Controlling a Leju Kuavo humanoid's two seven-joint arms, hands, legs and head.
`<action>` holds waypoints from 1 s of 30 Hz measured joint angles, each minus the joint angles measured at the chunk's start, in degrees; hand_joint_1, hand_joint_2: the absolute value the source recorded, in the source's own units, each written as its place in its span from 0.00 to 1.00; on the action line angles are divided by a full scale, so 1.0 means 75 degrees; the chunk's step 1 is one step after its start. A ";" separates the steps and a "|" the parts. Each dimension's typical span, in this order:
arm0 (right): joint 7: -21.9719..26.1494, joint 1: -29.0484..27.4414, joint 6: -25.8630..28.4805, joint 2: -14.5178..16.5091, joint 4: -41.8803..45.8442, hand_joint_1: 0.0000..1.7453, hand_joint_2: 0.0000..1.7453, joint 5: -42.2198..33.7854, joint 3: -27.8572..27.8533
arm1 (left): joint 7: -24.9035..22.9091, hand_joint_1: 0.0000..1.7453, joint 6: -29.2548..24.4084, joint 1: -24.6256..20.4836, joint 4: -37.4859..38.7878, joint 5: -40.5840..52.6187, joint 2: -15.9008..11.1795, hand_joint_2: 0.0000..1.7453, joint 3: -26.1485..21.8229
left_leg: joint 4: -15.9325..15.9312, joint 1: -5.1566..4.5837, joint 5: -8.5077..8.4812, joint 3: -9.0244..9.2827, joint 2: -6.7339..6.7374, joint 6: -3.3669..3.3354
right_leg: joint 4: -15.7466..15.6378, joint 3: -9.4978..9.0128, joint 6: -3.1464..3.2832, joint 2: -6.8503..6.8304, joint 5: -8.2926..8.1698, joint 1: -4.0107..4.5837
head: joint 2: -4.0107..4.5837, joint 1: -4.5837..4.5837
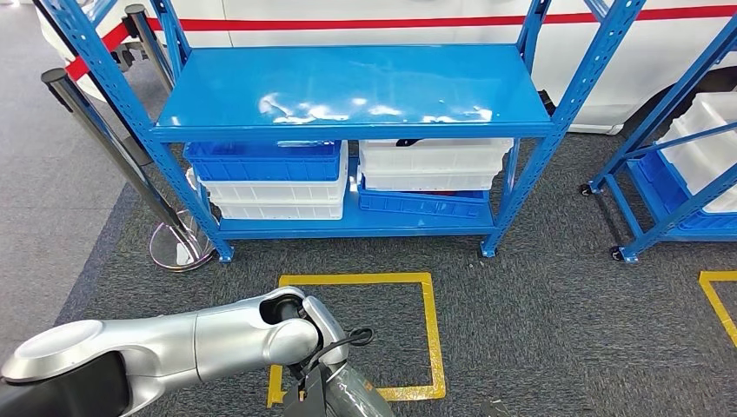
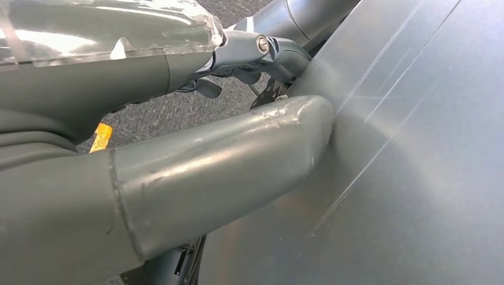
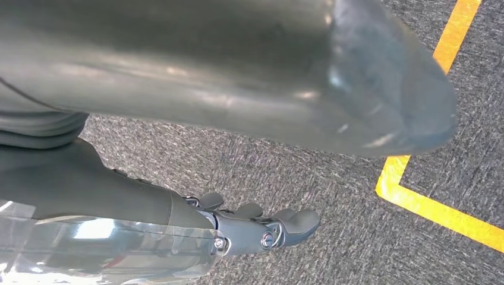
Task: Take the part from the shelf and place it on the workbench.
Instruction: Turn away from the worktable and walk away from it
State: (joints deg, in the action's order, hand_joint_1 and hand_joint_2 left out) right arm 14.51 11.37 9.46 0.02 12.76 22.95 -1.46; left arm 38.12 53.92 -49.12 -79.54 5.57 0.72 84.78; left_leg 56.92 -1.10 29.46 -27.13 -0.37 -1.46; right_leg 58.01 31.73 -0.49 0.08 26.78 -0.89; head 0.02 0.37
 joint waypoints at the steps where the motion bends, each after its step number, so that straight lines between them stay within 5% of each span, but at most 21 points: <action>1: 0.0000 0.0000 0.0000 0.0000 0.0000 0.00 0.00 0.0000 0.0000 | 0.0000 0.00 0.0000 0.0000 0.0000 0.0000 0.0000 0.00 0.0000 | 0.0000 0.0000 0.0000 0.0000 0.0000 0.0000 | 0.0000 0.0000 0.0000 0.0000 0.0000 0.0000 | -0.0001 0.0000; 30: 0.0000 0.0000 0.0000 0.0000 0.0000 0.00 0.00 0.0000 0.0000 | 0.0000 0.00 0.0000 -0.0001 0.0000 0.0000 0.0000 0.00 0.0000 | 0.0000 -0.0001 0.0000 0.0000 0.0000 0.0000 | 0.0000 0.0000 0.0000 0.0000 0.0000 -0.0001 | 0.0000 0.0000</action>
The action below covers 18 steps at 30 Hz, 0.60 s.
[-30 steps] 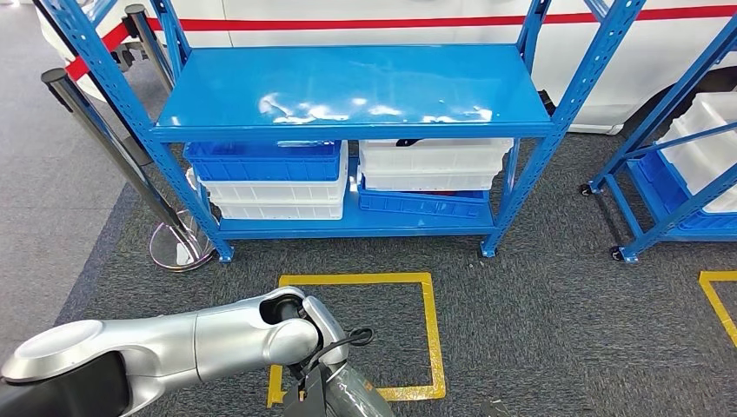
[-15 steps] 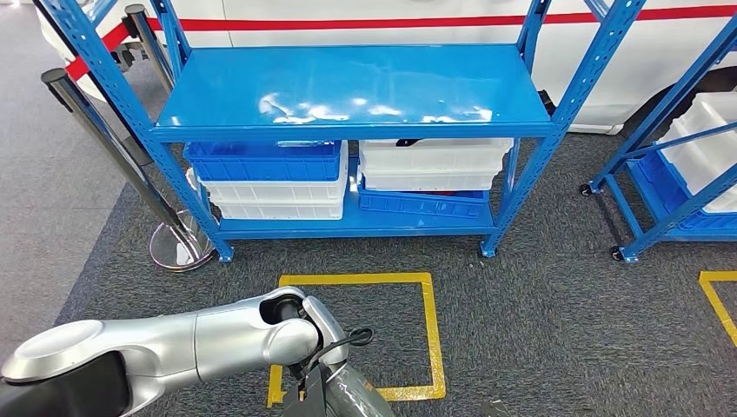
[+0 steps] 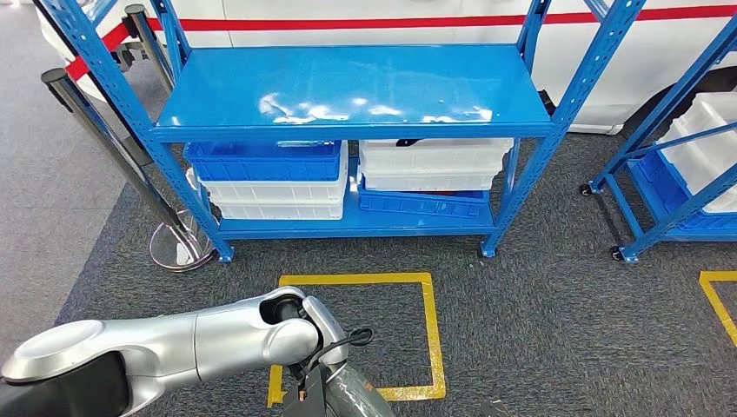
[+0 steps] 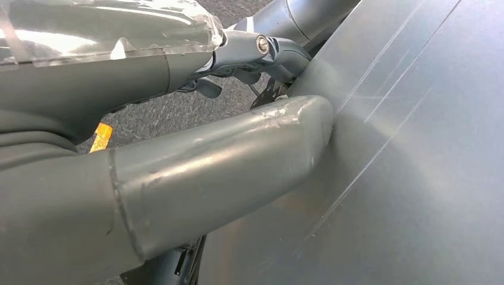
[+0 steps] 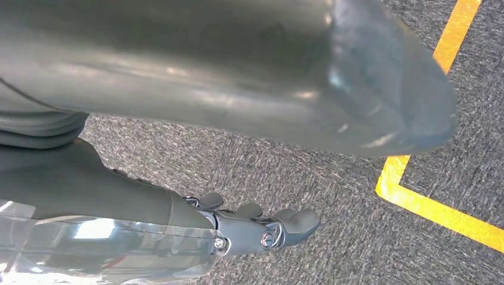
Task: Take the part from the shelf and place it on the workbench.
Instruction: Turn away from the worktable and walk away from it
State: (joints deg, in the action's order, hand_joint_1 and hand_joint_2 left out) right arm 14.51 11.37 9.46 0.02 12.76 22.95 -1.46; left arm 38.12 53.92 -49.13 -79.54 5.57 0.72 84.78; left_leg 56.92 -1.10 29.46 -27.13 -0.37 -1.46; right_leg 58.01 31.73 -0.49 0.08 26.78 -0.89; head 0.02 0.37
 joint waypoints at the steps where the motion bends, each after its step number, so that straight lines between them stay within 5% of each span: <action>1: 0.0000 0.0000 0.0000 0.0000 0.0000 0.00 0.00 0.0000 0.0000 | 0.0000 0.00 0.0000 0.0000 0.0000 0.0000 0.0000 0.00 0.0000 | 0.0000 0.0000 0.0000 0.0000 0.0000 0.0000 | 0.0000 0.0000 0.0000 0.0000 0.0000 0.0000 | 0.0000 0.0000; 10: 0.0016 0.0000 -0.0003 0.0000 0.0001 0.00 0.00 0.0002 0.0000 | -0.0008 0.00 -0.0029 0.0000 0.0000 0.0026 -0.0001 0.00 -0.0001 | 0.0000 0.0000 0.0000 -0.0001 0.0000 0.0000 | 0.0000 0.0000 0.0000 0.0000 0.0000 0.0000 | -0.0001 -0.0001; 12: 0.0364 -0.0006 -0.0082 0.0104 0.0018 0.00 0.00 0.0080 0.0027 | -0.0328 0.00 -0.0528 -0.0041 0.0227 0.0473 0.0071 0.00 -0.0099 | 0.0001 0.0001 -0.0003 -0.0007 -0.0003 -0.0003 | 0.0000 0.0002 0.0000 -0.0004 0.0000 0.0004 | -0.0001 0.0006; 15: 0.1085 0.0027 -0.0113 0.0581 0.0127 0.00 0.00 0.0289 0.0191 | -0.2495 0.00 -0.2898 -0.0546 0.2432 0.3217 0.0758 0.00 -0.0846 | 0.0028 0.0022 -0.0023 -0.0049 0.0015 -0.0010 | 0.0005 0.0029 0.0003 0.0016 -0.0039 0.0022 | -0.0003 -0.0036; 18: 0.1098 0.0066 -0.0097 0.1070 0.0263 0.00 0.00 0.0342 0.0348 | -0.6517 0.00 -0.7296 -0.1087 0.4427 0.8043 0.1487 0.00 -0.2639 | 0.0040 0.0016 -0.0022 -0.0075 0.0127 -0.0013 | 0.0014 0.0090 0.0017 0.0125 -0.0078 0.0013 | -0.0003 -0.0018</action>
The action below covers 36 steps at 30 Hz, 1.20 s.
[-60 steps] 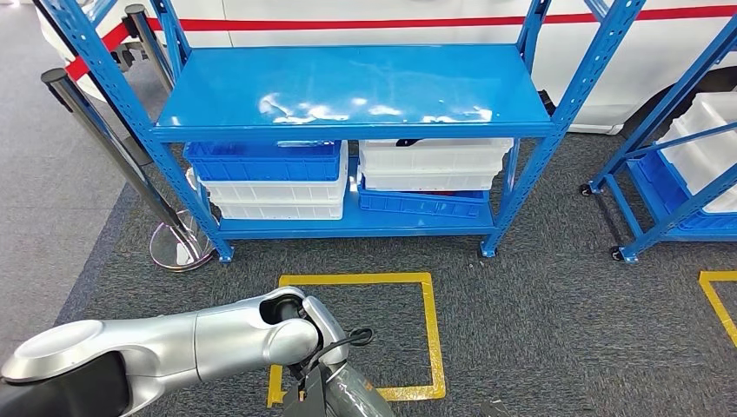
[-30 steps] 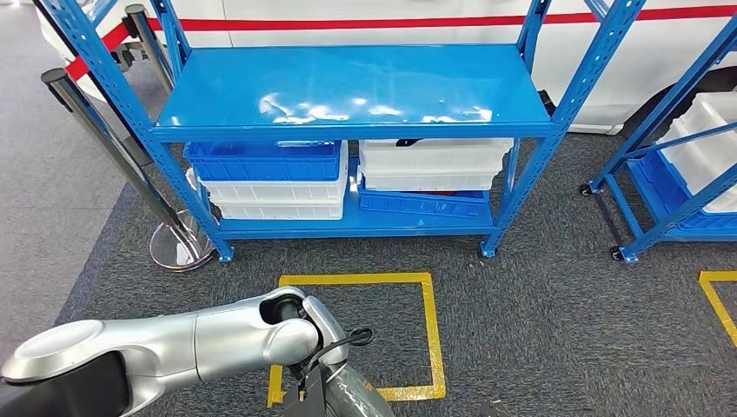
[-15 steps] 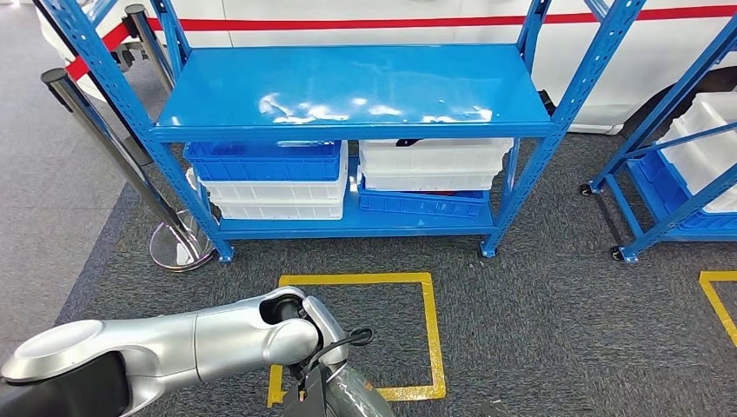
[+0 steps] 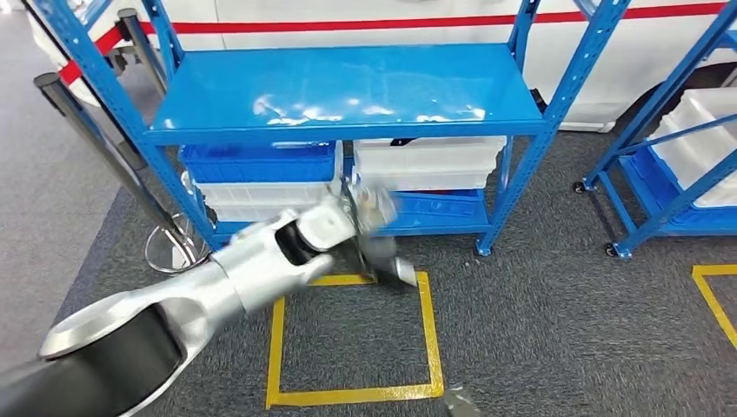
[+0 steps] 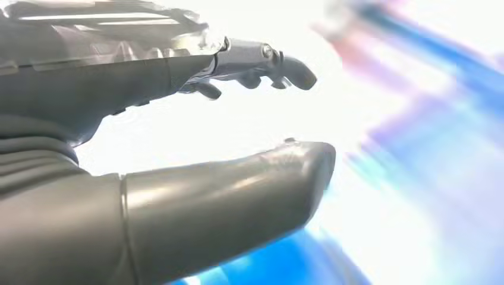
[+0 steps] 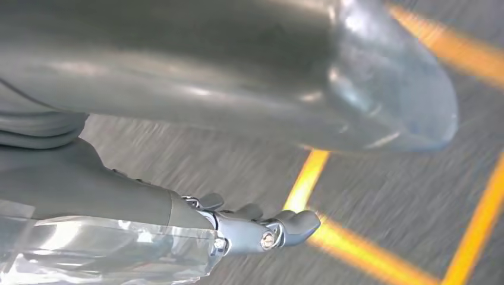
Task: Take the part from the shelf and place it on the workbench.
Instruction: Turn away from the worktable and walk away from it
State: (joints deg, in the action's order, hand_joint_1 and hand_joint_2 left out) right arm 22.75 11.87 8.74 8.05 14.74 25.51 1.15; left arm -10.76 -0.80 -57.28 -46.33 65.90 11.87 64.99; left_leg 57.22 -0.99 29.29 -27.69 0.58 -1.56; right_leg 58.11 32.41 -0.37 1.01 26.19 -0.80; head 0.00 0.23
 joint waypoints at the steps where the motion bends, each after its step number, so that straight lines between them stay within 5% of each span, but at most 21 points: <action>1: -0.0020 -0.0022 -0.0029 0.0086 0.0023 0.00 0.00 0.0004 0.0023 | -0.1029 0.00 -0.1497 -0.0053 0.0232 0.1292 0.0192 0.00 -0.0570 | -0.0003 -0.0007 -0.0005 -0.0003 -0.0009 -0.0006 | -0.0001 0.0006 -0.0009 -0.0010 0.0004 0.0001 | 0.0000 0.0041; 3: -0.0060 -0.0017 -0.0103 0.0170 0.0034 0.00 0.00 0.0013 0.0046 | -0.1865 0.00 -0.3716 -0.0019 0.0415 0.2673 0.0583 0.00 -0.1136 | -0.0008 -0.0011 -0.0027 -0.0008 -0.0092 -0.0011 | -0.0003 -0.0003 -0.0021 -0.0090 0.0015 0.0004 | 0.0000 0.0078; 5: -0.0069 0.0068 -0.0148 0.0179 0.0039 0.00 0.00 0.0023 0.0068 | -0.1711 0.00 -0.4465 0.0086 0.0424 0.2558 0.0851 0.00 -0.0861 | -0.0012 -0.0009 -0.0032 -0.0020 -0.0129 -0.0003 | -0.0005 -0.0012 -0.0022 -0.0116 0.0017 0.0001 | 0.0000 0.0075; 7: -0.0070 0.0132 -0.0171 0.0178 0.0045 0.00 0.00 0.0039 0.0080 | -0.1448 0.00 -0.3500 0.0119 0.0422 0.1272 0.0989 0.00 -0.0074 | -0.0013 -0.0009 -0.0026 -0.0020 -0.0112 -0.0002 | -0.0010 -0.0014 -0.0022 -0.0095 0.0017 -0.0005 | 0.0000 0.0073; 10: -0.0076 0.0147 -0.0222 0.0203 0.0051 0.00 0.00 0.0129 0.0105 | -0.1075 0.00 -0.0999 0.0177 0.0394 -0.0009 0.1108 0.00 0.0836 | -0.0012 -0.0018 -0.0016 -0.0023 -0.0104 -0.0009 | -0.0019 -0.0012 -0.0024 -0.0093 0.0017 -0.0014 | 0.0000 0.0077; 12: -0.0053 0.0155 -0.0217 0.0258 0.0059 0.00 0.00 0.0274 0.0182 | -0.0961 0.00 -0.0338 0.0333 0.0224 -0.0053 0.1141 0.00 0.1246 | -0.0012 -0.0020 -0.0016 -0.0029 -0.0121 -0.0011 | -0.0021 -0.0011 -0.0026 -0.0115 0.0019 -0.0014 | 0.0000 0.0077; 18: 0.0001 0.0268 -0.0198 0.0502 0.0111 0.00 0.00 0.0342 0.0335 | -0.1113 0.00 -0.0642 0.0670 0.0246 0.0392 0.1246 0.00 0.1898 | -0.0012 -0.0019 -0.0015 -0.0032 -0.0120 -0.0011 | -0.0021 -0.0010 -0.0030 -0.0110 0.0021 -0.0014 | 0.0000 0.0075; 26: -0.0023 0.0118 -0.0063 0.0439 0.0105 0.00 0.00 0.0257 0.0340 | -0.1221 0.00 -0.2013 0.0476 0.2410 0.0335 0.1144 0.00 0.1305 | -0.0012 -0.0018 -0.0023 -0.0029 -0.0121 -0.0017 | -0.0018 -0.0015 -0.0038 -0.0115 0.0015 -0.0013 | 0.0000 0.0076; 31: -0.0030 -0.0027 0.0121 0.0320 0.0093 0.00 0.00 0.0163 0.0332 | -0.1589 0.00 -0.2471 0.0570 0.3241 0.0339 0.0518 0.00 0.0701 | -0.0015 -0.0013 -0.0022 -0.0026 -0.0103 -0.0017 | -0.0013 -0.0015 -0.0038 -0.0090 0.0015 -0.0012 | 0.0000 0.0075; 36: 0.0075 -0.0239 0.0360 0.0217 0.0071 0.00 0.00 -0.0025 0.0201 | -0.2204 0.00 -0.3296 0.0905 0.3710 0.0004 -0.1142 0.00 -0.0070 | -0.0024 0.0002 -0.0021 -0.0015 -0.0071 -0.0010 | -0.0007 -0.0014 -0.0036 -0.0057 0.0016 0.0002 | 0.0000 0.0074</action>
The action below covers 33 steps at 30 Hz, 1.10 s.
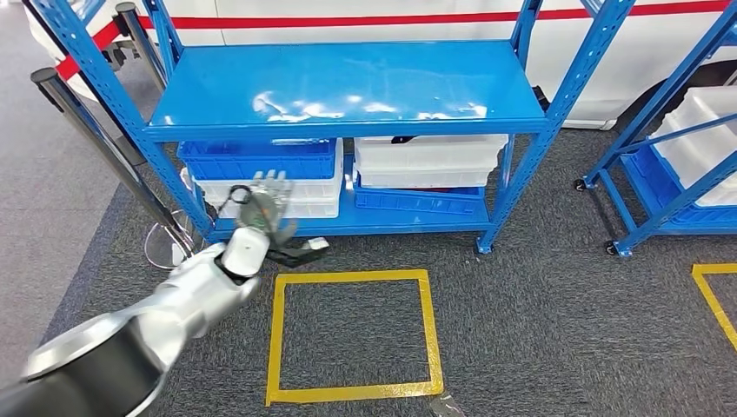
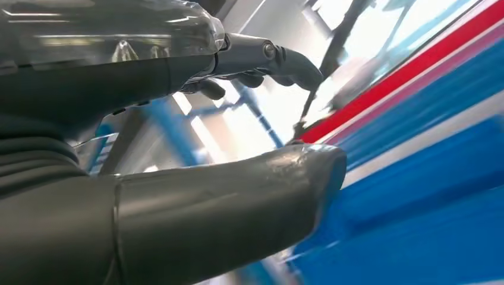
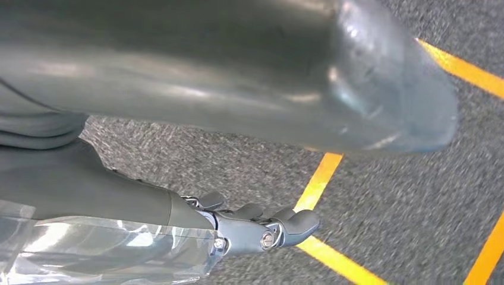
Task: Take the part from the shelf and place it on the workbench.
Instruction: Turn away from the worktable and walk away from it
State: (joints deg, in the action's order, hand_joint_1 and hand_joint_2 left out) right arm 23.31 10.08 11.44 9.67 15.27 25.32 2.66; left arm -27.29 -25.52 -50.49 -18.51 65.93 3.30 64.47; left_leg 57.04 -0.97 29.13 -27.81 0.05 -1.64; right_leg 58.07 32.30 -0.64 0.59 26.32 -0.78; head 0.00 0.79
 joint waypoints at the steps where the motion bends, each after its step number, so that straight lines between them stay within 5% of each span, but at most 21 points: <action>1: 0.0045 -0.0046 0.0040 -0.0016 -0.0007 0.00 0.00 -0.0052 -0.0055 | -0.0018 0.00 -0.0229 0.0114 0.0061 -0.0135 -0.0391 0.00 -0.0195 | -0.0003 0.0003 0.0001 0.0004 0.0009 0.0003 | 0.0001 0.0001 0.0002 0.0010 0.0001 0.0002 | 0.0000 0.0001; 7: 0.0348 -0.0341 0.0248 -0.0086 -0.0055 0.00 0.00 -0.0323 -0.0447 | 0.0236 0.00 -0.1590 0.1669 0.0218 -0.1355 -0.2382 0.00 -0.1996 | -0.0028 0.0008 0.0023 0.0056 0.0053 0.0045 | 0.0001 -0.0017 0.0043 0.0052 0.0029 0.0011 | 0.0000 0.0001; 11: 0.0396 -0.0414 0.0312 -0.0112 -0.0081 0.00 0.00 -0.0349 -0.0622 | 0.0378 0.00 -0.1749 0.2643 0.0277 -0.1992 -0.3007 0.00 -0.3023 | -0.0034 0.0007 0.0031 0.0041 0.0011 0.0050 | -0.0002 -0.0038 0.0066 0.0016 0.0044 0.0006 | 0.0000 -0.0004; 14: 0.0415 -0.0452 0.0391 -0.0112 -0.0094 0.00 0.00 -0.0360 -0.0758 | 0.1145 0.00 -0.1776 0.3885 0.0334 -0.3642 -0.3209 0.00 -0.4494 | -0.0050 -0.0005 0.0080 0.0086 0.0102 0.0062 | -0.0004 -0.0073 0.0083 0.0104 0.0067 -0.0013 | 0.0000 0.0000; 17: 0.0435 -0.0562 0.0466 -0.0117 -0.0114 0.00 0.00 -0.0375 -0.0871 | 0.2265 0.00 -0.1564 0.5210 0.0547 -0.5223 -0.2981 0.00 -0.6184 | -0.0051 -0.0011 0.0110 0.0142 0.0168 0.0053 | -0.0013 -0.0077 0.0085 0.0169 0.0079 -0.0009 | 0.0000 -0.0001; 21: 0.0444 -0.0602 0.0530 -0.0125 -0.0133 0.00 0.00 -0.0417 -0.0998 | 0.2777 0.00 -0.0918 0.6169 0.0757 -0.5899 -0.2084 0.00 -0.7734 | -0.0050 -0.0021 0.0106 0.0139 0.0050 0.0045 | -0.0040 -0.0112 0.0100 0.0058 0.0094 -0.0007 | 0.0000 -0.0002; 27: 0.0442 -0.0610 0.0613 -0.0154 -0.0159 0.00 0.00 -0.0471 -0.1188 | 0.4615 0.00 0.0576 0.6531 0.0826 -0.6256 -0.0680 0.00 -0.8695 | -0.0050 -0.0022 0.0112 0.0139 -0.0012 0.0014 | -0.0078 -0.0182 0.0098 -0.0001 0.0100 -0.0016 | 0.0000 -0.0005; 33: 0.0447 -0.0707 0.0660 -0.0201 -0.0221 0.00 0.00 -0.0526 -0.1390 | 0.5846 0.00 0.1348 0.6556 0.0854 -0.6805 0.0058 0.00 -0.9319 | -0.0048 -0.0023 0.0120 0.0139 -0.0013 0.0001 | -0.0087 -0.0195 0.0091 -0.0005 0.0100 -0.0016 | 0.0000 -0.0004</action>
State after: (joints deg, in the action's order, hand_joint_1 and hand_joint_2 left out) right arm 26.67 4.77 16.39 8.16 13.61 21.38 -7.77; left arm 16.55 -15.40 -1.33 -12.10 14.89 3.74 -5.42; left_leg 56.68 -1.14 30.03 -26.76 -0.05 -1.63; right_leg 57.41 30.84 0.04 0.55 27.07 -0.90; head 0.00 0.75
